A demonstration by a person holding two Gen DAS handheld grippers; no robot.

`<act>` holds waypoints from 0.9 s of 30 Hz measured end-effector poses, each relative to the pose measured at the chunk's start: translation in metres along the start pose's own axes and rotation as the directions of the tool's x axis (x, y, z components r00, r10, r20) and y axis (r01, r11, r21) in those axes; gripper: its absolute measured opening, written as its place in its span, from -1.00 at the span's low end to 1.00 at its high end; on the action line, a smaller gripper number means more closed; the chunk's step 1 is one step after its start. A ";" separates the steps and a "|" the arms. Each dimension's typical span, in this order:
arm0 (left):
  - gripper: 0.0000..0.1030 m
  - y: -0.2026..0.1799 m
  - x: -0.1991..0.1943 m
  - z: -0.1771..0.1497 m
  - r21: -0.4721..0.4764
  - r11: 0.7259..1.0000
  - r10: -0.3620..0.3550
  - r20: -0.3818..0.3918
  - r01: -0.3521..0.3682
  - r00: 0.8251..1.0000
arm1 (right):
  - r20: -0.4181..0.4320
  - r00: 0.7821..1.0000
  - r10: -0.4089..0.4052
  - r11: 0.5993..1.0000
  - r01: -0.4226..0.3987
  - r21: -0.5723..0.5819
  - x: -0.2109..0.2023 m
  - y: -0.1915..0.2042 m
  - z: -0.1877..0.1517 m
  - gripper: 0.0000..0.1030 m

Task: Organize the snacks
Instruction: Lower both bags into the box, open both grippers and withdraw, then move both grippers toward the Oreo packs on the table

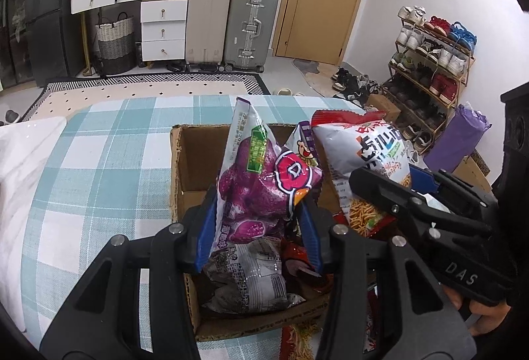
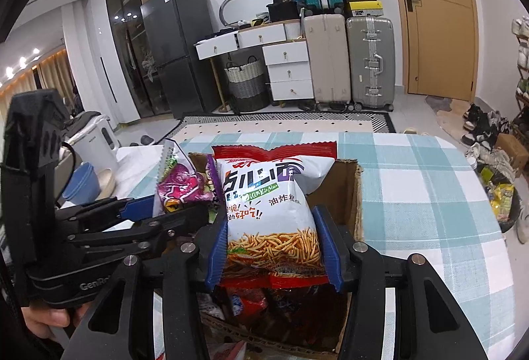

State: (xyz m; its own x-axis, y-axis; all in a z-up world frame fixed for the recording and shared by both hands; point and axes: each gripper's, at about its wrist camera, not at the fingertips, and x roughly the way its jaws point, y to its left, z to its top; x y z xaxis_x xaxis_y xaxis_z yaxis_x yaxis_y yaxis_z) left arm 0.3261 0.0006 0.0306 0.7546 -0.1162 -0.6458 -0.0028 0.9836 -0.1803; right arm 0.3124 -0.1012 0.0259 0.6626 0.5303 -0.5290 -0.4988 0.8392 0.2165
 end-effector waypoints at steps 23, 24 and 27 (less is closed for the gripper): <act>0.99 0.014 -0.068 -0.026 -0.025 1.000 0.012 0.022 -0.011 1.000 | 0.008 1.000 -0.011 1.000 0.011 0.022 -0.063 -0.009 -0.028 0.99; 0.99 0.016 -0.072 -0.030 -0.028 0.999 0.023 0.021 -0.022 1.000 | 0.003 1.000 -0.009 1.000 0.009 0.029 -0.066 -0.010 -0.031 0.99; 0.99 0.023 -0.083 -0.039 -0.037 0.999 0.041 0.015 -0.041 0.999 | -0.009 1.000 -0.015 0.999 0.015 0.039 -0.072 -0.011 -0.038 0.99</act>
State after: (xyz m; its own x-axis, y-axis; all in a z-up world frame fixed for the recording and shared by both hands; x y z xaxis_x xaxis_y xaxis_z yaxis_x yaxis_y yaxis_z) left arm 0.2380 0.0276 0.0511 0.7633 -0.0736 -0.6418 -0.0575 0.9818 -0.1811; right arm 0.2484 -0.1532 0.0306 0.6648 0.5168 -0.5394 -0.4664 0.8512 0.2406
